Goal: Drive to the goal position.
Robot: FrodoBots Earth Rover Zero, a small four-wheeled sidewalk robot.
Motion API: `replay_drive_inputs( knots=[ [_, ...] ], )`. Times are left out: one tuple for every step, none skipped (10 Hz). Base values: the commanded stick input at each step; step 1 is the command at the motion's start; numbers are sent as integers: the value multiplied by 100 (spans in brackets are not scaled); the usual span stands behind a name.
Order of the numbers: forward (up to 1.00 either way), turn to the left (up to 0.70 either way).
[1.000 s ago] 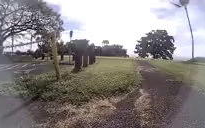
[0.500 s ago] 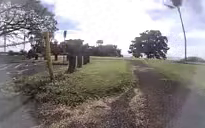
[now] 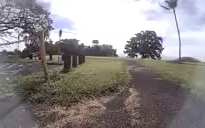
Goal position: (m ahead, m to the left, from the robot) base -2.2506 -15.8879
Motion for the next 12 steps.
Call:
replay_drive_inputs(
  knots=[
    [0, -30],
    [0, -30],
    [0, -30],
    [0, -30],
    [0, -30],
    [0, -30],
    [0, -30],
    [0, -30],
    [0, -30],
    [0, -30],
    [0, -30],
    [0, -30]
  ],
)
